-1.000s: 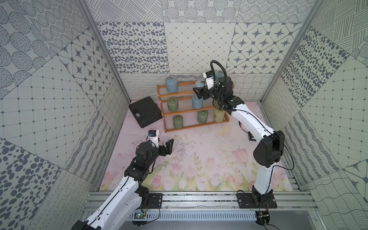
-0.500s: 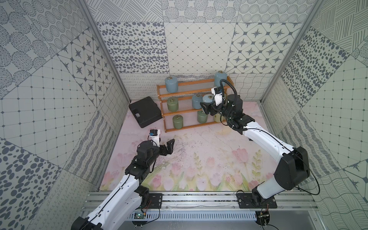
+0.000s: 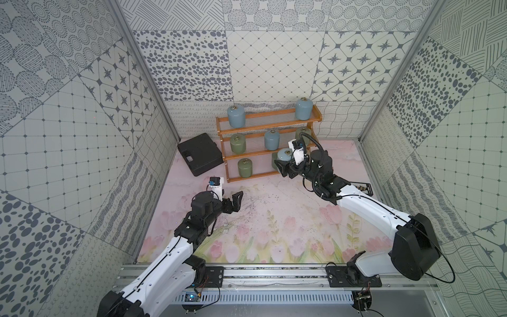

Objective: Remove the tea canisters from the shelf
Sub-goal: Place the tea canister at the center of the board.

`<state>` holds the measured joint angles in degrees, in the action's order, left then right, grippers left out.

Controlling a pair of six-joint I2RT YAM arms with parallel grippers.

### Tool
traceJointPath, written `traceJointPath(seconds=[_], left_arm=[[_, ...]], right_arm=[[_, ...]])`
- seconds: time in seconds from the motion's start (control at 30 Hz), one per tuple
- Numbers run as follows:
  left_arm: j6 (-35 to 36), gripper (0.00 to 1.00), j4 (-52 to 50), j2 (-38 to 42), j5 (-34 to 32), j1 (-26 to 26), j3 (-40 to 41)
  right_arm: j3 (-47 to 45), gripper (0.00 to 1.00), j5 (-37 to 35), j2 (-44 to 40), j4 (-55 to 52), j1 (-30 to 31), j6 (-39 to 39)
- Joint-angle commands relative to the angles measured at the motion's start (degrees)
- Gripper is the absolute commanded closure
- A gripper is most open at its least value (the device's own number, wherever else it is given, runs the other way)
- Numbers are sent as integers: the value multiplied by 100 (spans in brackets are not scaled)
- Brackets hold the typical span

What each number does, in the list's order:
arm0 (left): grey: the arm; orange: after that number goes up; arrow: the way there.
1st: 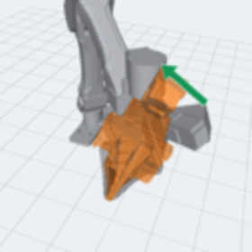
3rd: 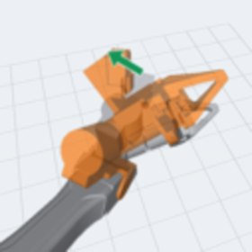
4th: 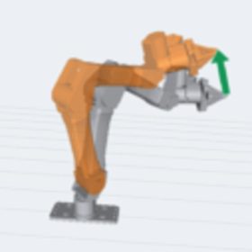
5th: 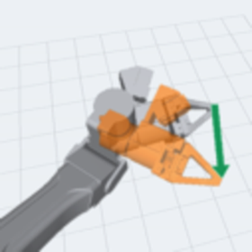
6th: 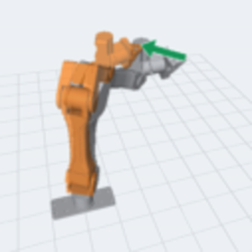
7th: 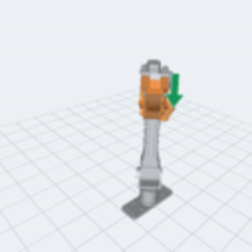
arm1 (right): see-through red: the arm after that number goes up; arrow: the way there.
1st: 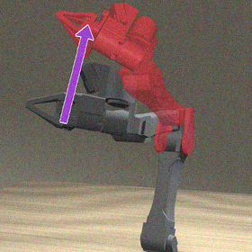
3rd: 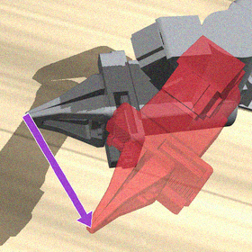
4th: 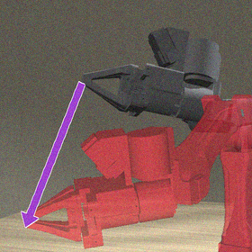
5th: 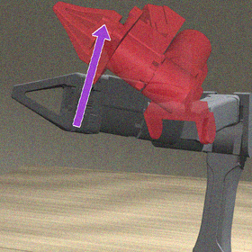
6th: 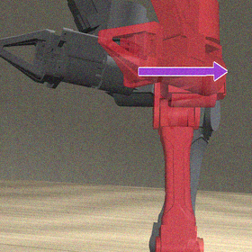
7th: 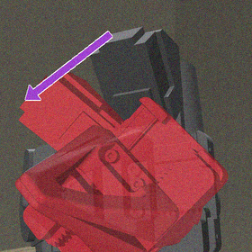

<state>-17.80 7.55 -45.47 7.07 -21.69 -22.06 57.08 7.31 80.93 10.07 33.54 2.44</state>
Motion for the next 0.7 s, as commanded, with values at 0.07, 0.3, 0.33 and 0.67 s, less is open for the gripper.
traceJointPath(seconds=[0.07, 0.3, 0.33, 0.67], left_arm=[[-21, 0, 430, -270, 149, -70, -222], [-22, 0, 638, -748, 194, -166, -517], [-9, 0, 652, -806, 161, -214, -562], [-13, 0, 652, -869, -223, -562, -648]], right_arm=[[-470, 36, -290, -476, 1322, 258, 32], [-1232, 38, -621, -613, 1804, 631, 59], [-1328, 38, -655, -621, 1868, 671, 54], [-2235, 38, -797, -709, 2524, 1009, 183]])
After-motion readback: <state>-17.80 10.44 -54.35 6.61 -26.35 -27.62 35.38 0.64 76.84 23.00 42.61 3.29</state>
